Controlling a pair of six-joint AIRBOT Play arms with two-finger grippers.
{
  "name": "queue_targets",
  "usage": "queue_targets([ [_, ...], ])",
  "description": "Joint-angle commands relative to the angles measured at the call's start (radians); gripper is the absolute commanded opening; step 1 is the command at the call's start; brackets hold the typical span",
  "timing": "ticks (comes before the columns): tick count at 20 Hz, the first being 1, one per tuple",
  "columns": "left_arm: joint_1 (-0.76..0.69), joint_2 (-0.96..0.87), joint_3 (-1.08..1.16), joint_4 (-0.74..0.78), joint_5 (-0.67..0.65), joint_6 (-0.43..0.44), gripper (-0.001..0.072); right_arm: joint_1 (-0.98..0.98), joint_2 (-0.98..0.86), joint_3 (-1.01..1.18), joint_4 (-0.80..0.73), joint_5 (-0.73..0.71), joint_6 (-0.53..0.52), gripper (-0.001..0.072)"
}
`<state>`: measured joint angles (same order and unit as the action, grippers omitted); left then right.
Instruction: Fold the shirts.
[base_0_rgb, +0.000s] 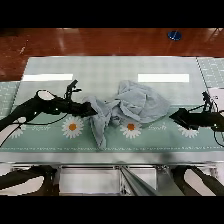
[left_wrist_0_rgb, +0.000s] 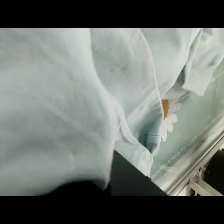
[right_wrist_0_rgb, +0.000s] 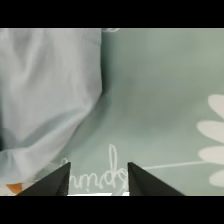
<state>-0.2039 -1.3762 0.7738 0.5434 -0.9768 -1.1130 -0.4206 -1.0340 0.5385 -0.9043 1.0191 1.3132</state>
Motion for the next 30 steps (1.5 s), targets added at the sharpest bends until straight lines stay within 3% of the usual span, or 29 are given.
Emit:
queue_targets([
  [1,0.003,-0.05,0.057,0.026,-0.067,0.006,0.0018,0.005,-0.103,-0.003,0.168,-0.041,-0.061,0.0408],
  [7,0.004,-0.045,0.104,0.026,-0.105,0.006,0.0018,0.18,-0.346,0.078,0.3,-0.171,-0.063,0.04],
  [8,0.004,-0.042,0.11,0.026,-0.109,0.006,0.0018,0.204,-0.382,0.118,0.313,-0.162,-0.061,0.0323],
  [10,0.019,-0.041,0.145,0.026,-0.123,0.005,0.0017,0.246,-0.427,0.219,0.324,-0.103,-0.105,0.002],
  [13,0.111,-0.021,0.302,0.024,-0.233,-0.006,0.0017,0.274,-0.397,0.435,0.304,0.023,-0.112,0.0017],
  [15,0.184,0.026,0.428,0.024,-0.28,-0.03,0.0017,0.27,-0.32,0.606,0.252,0.051,-0.06,0.0017],
  [19,0.318,0.166,0.649,0.024,-0.281,-0.098,0.0017,0.267,-0.142,0.998,0.036,0.09,0.043,0.0017],
  [22,0.41,0.279,0.776,0.026,-0.283,-0.131,0.0017,0.267,0.009,1.217,-0.091,0.11,0.064,0.0017],
  [27,0.505,0.497,0.818,0.047,-0.41,-0.13,0.0017,0.267,0.291,1.292,-0.289,0.178,0.094,0.0017],
  [30,0.492,0.628,0.81,0.208,-0.526,-0.148,0.0018,0.267,0.407,1.292,-0.374,0.258,0.124,0.0017],
])
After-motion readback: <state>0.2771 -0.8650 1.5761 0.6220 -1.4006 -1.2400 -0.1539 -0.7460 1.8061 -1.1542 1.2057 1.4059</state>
